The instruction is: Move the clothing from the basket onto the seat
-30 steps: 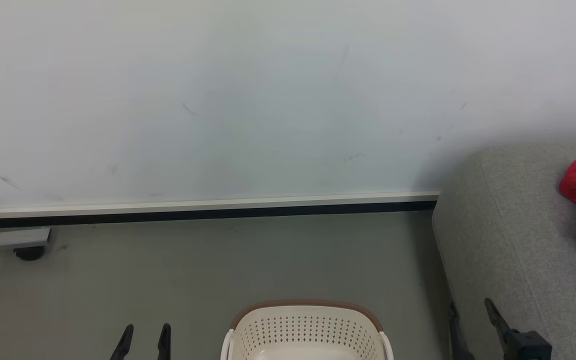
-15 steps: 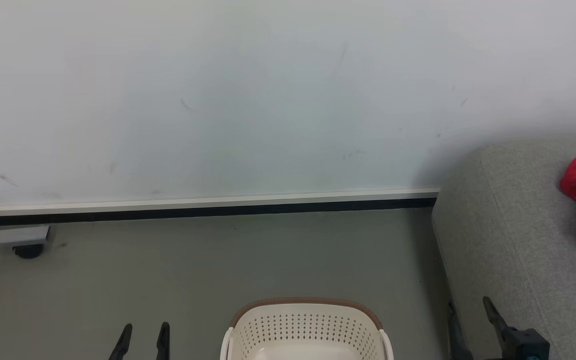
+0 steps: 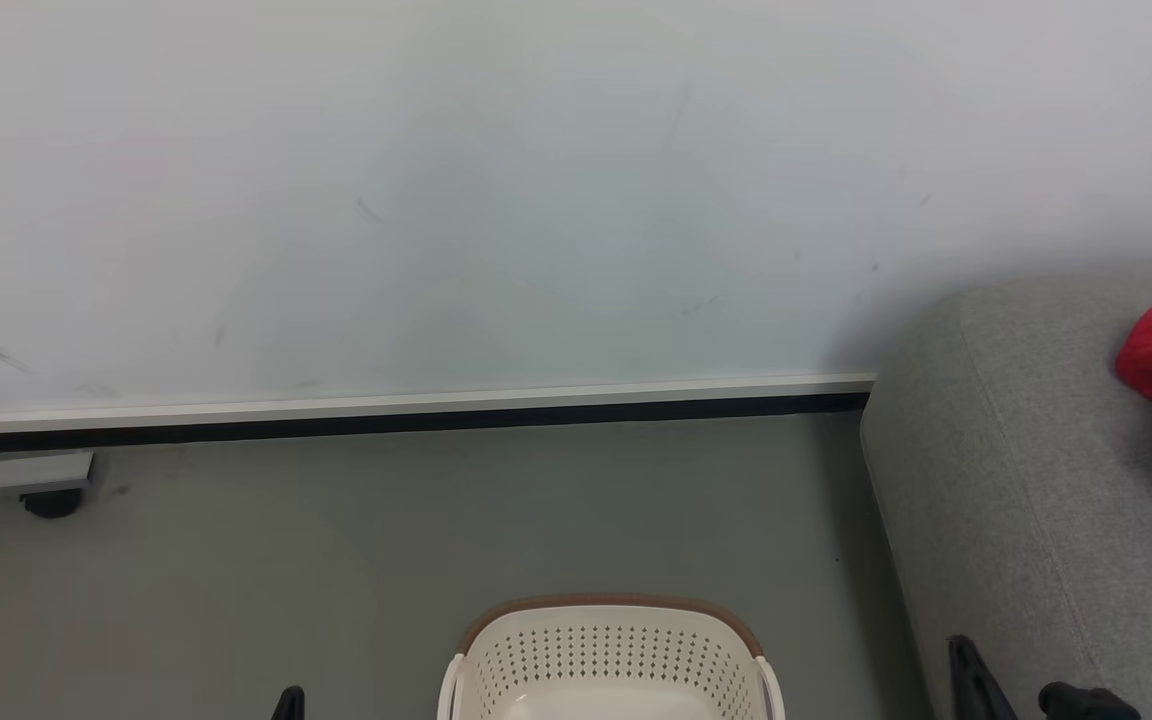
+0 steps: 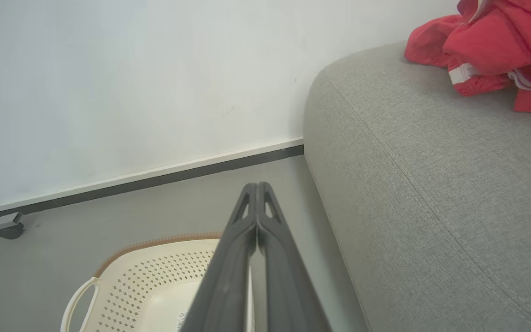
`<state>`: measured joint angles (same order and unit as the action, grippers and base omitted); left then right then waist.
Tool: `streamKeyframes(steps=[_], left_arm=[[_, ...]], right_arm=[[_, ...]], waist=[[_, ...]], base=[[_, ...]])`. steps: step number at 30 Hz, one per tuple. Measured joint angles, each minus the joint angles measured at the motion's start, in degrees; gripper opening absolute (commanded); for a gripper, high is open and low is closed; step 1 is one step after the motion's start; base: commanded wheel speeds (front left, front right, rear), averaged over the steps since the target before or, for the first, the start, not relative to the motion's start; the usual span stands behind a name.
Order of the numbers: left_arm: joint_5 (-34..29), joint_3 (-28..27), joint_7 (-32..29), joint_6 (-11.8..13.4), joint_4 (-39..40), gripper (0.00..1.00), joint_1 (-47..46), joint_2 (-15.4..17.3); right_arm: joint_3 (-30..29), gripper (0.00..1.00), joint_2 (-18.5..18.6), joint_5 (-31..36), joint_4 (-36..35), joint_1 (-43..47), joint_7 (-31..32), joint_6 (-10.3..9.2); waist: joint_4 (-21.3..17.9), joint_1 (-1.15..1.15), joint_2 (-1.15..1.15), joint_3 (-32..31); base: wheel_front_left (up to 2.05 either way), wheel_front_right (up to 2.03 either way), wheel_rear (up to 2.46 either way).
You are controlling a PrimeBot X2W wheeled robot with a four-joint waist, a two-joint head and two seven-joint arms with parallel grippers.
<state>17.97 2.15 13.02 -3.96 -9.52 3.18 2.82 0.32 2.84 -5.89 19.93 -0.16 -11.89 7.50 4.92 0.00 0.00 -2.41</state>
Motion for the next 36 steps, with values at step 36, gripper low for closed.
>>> streamKeyframes(steps=[36], left_arm=[[32.2,-0.3,-7.5,-1.5,-2.8,0.00,-4.7,0.0]], right_arm=[[-5.4,0.00,0.0,-37.4,-5.9,0.7,8.0,0.00]], waist=[[-1.5,0.00,0.00,0.8]], base=[[0.00,0.00,0.00]])
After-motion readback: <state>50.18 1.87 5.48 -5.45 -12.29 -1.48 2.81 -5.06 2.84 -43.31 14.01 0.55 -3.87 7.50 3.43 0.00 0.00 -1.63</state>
